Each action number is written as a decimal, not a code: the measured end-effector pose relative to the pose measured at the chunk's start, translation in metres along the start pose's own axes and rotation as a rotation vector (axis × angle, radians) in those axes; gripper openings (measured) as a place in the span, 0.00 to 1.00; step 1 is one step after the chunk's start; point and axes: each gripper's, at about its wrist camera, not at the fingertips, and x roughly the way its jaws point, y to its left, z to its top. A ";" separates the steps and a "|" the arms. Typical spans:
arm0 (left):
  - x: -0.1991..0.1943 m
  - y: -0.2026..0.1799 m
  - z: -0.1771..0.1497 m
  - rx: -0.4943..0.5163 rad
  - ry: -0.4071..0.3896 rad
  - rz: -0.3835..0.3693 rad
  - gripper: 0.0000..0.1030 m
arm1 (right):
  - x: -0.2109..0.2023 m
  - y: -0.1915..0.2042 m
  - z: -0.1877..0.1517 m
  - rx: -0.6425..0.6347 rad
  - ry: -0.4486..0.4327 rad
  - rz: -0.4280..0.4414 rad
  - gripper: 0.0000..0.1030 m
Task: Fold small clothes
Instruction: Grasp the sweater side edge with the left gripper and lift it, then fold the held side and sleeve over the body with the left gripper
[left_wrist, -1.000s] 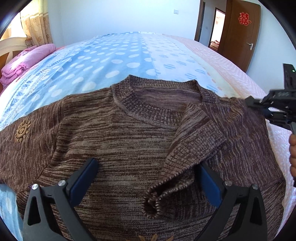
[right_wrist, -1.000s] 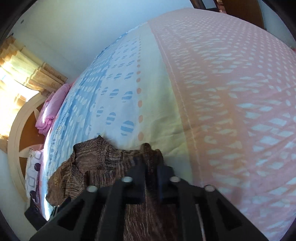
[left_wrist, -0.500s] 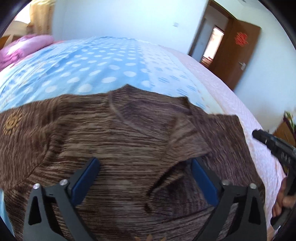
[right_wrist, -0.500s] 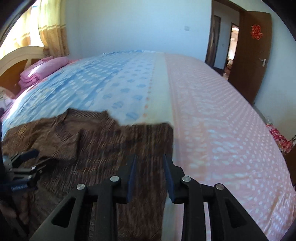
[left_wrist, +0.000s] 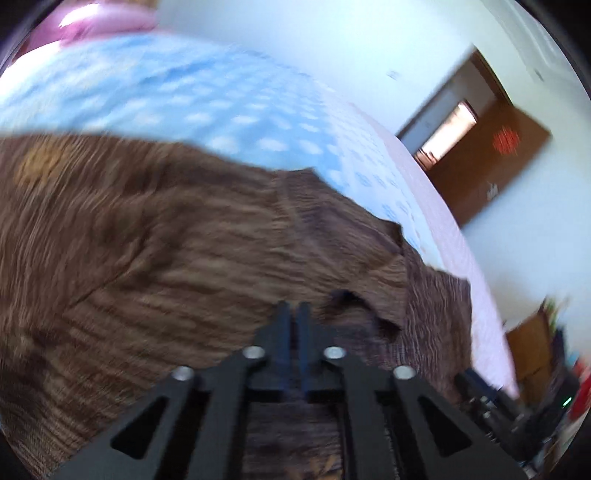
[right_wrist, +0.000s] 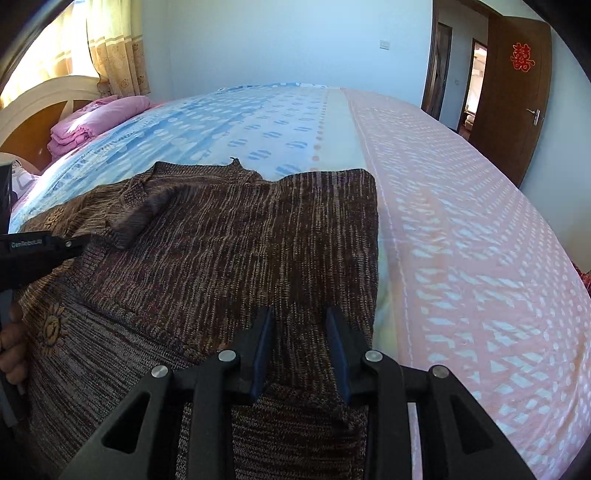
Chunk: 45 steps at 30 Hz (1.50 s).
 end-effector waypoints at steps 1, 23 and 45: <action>-0.004 0.009 -0.001 -0.046 0.008 -0.033 0.06 | 0.000 0.000 0.000 0.001 -0.001 0.002 0.31; 0.027 -0.055 0.046 0.435 -0.037 0.520 0.94 | -0.003 -0.002 -0.002 0.013 -0.012 0.021 0.33; -0.181 0.203 0.031 -0.258 -0.290 0.382 0.94 | 0.002 -0.015 -0.004 0.089 0.013 -0.053 0.67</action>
